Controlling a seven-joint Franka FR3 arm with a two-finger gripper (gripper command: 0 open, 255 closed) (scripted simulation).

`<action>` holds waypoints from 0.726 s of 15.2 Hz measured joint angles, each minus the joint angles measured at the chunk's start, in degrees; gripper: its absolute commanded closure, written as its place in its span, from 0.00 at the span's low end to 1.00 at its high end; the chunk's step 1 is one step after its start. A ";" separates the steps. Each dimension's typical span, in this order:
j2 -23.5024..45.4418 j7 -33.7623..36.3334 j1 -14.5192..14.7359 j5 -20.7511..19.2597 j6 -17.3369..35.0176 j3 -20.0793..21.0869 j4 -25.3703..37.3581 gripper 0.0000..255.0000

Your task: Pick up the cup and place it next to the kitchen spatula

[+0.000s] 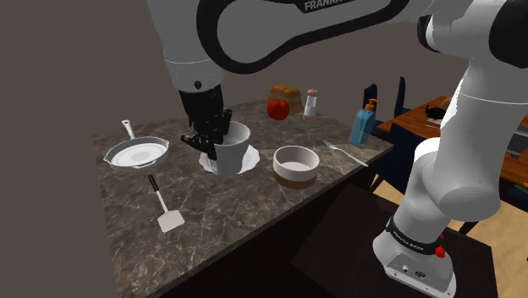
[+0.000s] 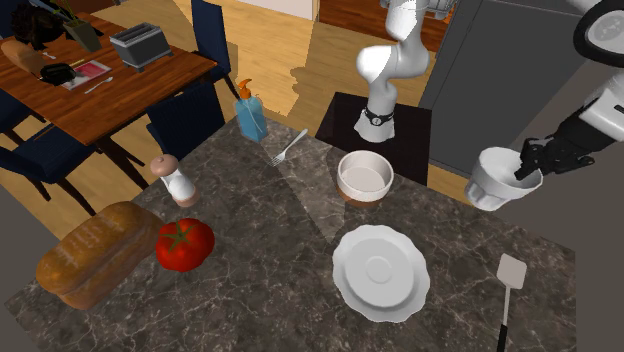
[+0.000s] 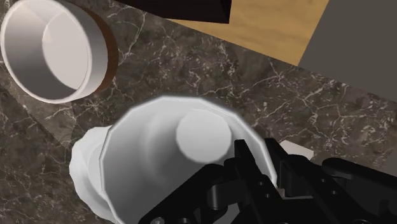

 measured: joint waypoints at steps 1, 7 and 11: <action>-0.03 0.11 -0.01 -0.01 0.66 0.00 -0.70 1.00; 0.78 0.84 -0.06 -0.50 4.91 -0.09 -4.26 1.00; 1.22 1.45 -0.06 -0.83 7.79 -0.12 -6.80 1.00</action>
